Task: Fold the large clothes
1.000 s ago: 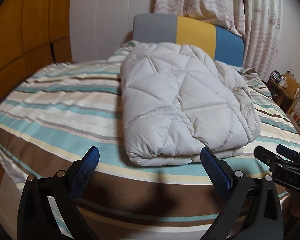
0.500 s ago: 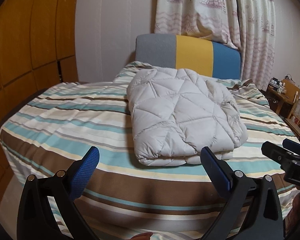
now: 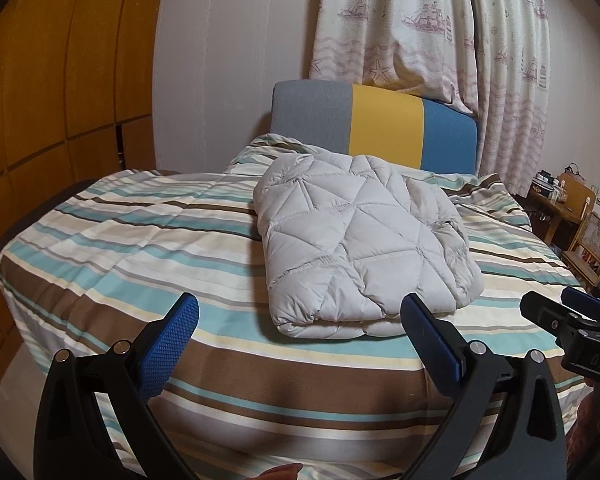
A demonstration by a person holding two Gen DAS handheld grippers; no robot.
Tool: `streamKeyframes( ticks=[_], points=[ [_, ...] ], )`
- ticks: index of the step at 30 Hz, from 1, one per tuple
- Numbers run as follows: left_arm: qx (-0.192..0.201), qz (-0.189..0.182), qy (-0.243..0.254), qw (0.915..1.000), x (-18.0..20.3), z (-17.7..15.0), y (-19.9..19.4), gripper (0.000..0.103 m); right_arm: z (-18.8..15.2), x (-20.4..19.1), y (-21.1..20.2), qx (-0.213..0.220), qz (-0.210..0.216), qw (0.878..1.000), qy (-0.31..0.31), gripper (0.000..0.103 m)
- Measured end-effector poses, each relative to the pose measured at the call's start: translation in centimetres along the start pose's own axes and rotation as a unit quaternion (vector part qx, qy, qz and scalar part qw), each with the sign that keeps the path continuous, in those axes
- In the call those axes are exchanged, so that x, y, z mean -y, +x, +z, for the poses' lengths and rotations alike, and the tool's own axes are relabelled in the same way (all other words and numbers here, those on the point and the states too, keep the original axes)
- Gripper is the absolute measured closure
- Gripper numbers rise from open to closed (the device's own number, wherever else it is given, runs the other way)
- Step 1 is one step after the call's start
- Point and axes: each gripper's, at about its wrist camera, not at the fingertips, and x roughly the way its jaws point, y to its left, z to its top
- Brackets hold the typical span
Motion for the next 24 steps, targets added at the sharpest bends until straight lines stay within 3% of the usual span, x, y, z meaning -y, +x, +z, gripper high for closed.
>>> streamKeyframes(
  ticks=[24],
  points=[
    [-0.011,-0.010,-0.014,0.9998,-0.64,-0.52,0.41,0.003,0.07,-0.01,-0.18,0.000,0.003,1.000,0.001,0.002]
  ],
)
